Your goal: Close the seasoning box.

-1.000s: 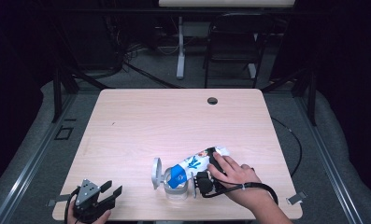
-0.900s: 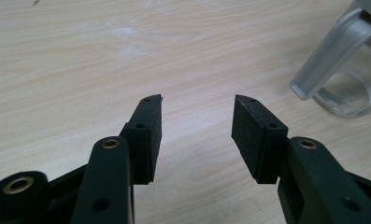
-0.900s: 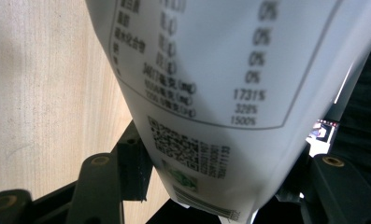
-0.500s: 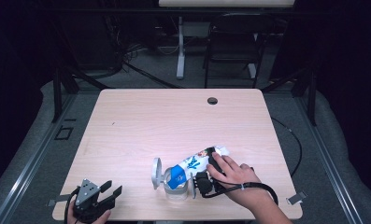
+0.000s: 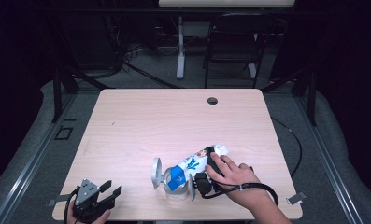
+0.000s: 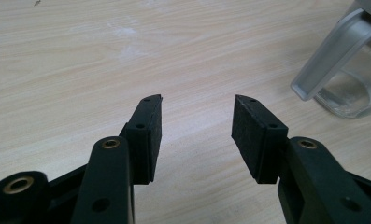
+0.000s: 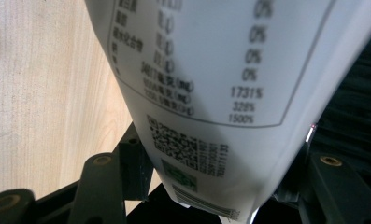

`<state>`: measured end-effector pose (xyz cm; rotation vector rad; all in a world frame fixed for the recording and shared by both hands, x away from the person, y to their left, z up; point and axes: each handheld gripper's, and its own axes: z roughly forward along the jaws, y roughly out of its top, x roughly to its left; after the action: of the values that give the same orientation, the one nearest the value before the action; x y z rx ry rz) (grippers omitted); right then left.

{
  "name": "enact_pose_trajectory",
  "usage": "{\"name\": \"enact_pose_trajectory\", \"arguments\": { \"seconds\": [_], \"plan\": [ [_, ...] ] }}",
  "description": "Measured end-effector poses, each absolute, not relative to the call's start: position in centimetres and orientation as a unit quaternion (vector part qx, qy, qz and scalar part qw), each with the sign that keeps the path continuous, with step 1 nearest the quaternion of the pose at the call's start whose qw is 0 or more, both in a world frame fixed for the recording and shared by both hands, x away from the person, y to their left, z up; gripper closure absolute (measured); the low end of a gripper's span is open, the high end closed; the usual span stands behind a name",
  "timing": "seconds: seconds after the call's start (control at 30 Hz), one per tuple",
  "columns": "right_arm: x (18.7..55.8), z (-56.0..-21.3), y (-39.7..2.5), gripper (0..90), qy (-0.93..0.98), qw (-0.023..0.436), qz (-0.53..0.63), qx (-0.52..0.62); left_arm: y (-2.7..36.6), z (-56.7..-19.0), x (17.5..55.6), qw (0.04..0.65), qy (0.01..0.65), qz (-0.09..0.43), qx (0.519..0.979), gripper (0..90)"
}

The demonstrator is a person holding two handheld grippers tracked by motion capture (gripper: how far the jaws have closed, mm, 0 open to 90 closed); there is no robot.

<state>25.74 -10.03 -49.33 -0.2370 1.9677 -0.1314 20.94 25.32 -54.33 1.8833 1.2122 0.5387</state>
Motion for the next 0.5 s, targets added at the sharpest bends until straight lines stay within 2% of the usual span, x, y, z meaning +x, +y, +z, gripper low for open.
{"name": "enact_pose_trajectory", "arguments": {
  "seconds": [0.5],
  "plan": [
    [25.70,-49.31,-9.54,45.1,0.829,0.545,-0.059,-0.110,25.33,-54.30,20.93,0.408,0.481,0.214,0.746,53.4]
  ]
}}
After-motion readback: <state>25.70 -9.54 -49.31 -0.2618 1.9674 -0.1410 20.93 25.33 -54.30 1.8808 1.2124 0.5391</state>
